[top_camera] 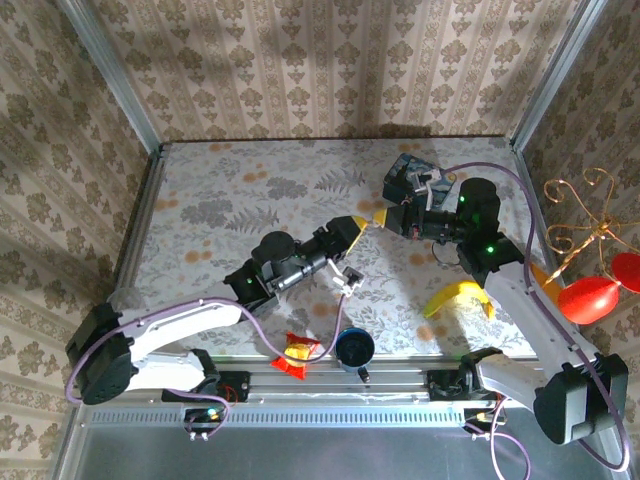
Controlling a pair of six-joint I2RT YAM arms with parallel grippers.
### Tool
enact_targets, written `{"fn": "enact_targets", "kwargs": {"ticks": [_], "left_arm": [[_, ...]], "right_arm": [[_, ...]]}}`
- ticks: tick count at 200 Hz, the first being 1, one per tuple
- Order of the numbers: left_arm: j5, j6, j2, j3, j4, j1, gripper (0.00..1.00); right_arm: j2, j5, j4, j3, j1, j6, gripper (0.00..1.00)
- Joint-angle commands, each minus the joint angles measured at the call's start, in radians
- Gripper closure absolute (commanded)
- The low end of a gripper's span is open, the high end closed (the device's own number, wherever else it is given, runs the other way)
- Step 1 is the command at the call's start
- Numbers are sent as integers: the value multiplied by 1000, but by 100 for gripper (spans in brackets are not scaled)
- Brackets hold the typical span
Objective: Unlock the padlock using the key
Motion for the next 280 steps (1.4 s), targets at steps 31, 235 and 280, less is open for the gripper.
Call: {"fn": "enact_targets", "kwargs": {"ticks": [31,235,280], "left_arm": [[106,-748,-147,105,-127,31,32],[603,-2610,221,197,61,394,46],[679,-2660,288,209,170,384,60]], "right_arm": [[-38,152,51,-48,3,19,100],[56,417,592,-212,102,155,100],[75,438,640,-210,120,177,100]]}}
